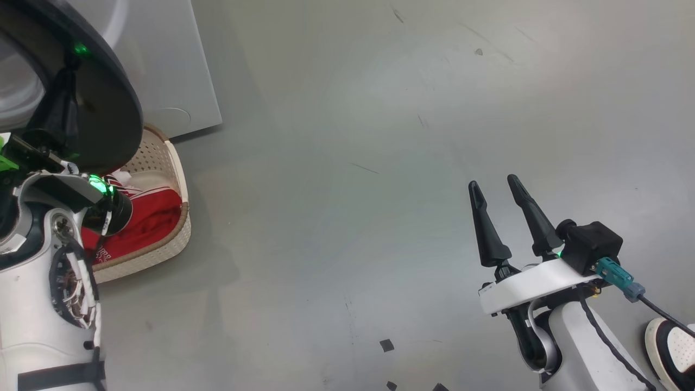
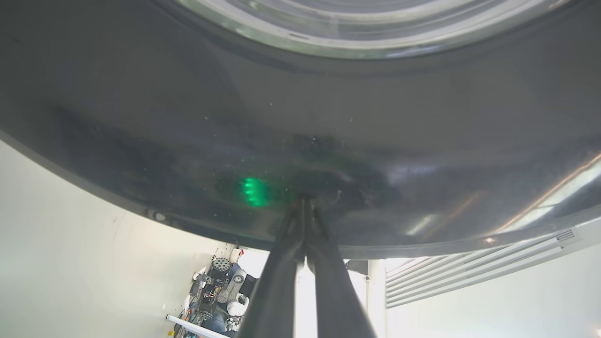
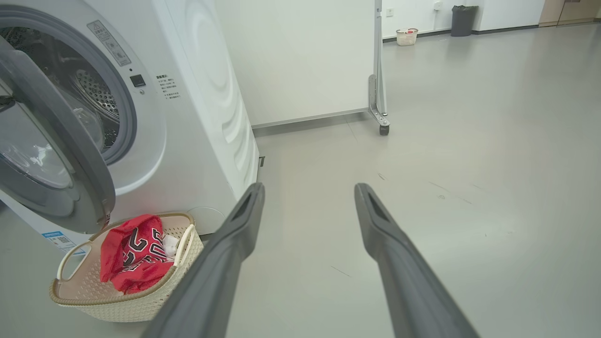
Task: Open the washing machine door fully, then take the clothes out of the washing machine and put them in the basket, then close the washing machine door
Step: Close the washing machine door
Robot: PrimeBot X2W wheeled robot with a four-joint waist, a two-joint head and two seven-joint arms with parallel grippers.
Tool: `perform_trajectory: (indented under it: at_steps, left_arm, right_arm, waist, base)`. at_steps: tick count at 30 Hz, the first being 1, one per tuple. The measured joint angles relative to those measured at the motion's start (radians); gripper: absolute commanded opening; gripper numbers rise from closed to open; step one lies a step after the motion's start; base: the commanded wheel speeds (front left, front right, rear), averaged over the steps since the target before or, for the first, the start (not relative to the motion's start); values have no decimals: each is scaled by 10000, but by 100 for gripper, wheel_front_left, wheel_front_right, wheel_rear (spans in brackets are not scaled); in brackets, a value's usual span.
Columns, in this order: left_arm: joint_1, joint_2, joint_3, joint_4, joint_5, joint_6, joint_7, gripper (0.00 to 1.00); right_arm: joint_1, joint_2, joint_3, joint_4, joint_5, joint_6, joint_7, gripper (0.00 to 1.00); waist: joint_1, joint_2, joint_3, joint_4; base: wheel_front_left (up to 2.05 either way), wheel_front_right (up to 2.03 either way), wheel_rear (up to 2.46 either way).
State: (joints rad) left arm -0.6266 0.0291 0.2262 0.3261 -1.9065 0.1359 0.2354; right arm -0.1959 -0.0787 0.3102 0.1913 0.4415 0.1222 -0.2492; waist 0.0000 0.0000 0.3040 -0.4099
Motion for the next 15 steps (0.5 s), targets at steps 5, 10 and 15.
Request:
perform_trajectory:
  at_steps: [5, 10, 15]
  left_arm:
    - [47, -15, -410, -4, 222, 0, 115, 0]
    - [586, -21, -1085, -40, 474, -196, 370, 0]
    - [1407, -21, -2115, -205, 1396, -755, 627, 0]
  right_arm:
    - [0, -6, -184, -88, -12, -2, 0, 100]
    - [1, -146, -382, -167, -36, -2, 0, 100]
    - [10, -303, -468, -226, -115, -2, 0, 100]
  waist:
    - [0, 0, -76, 279]
    - [0, 0, -233, 672]
    - [0, 0, -462, 1175]
  base:
    - [0, 0, 0]
    - [0, 0, 0]
    - [0, 0, 0]
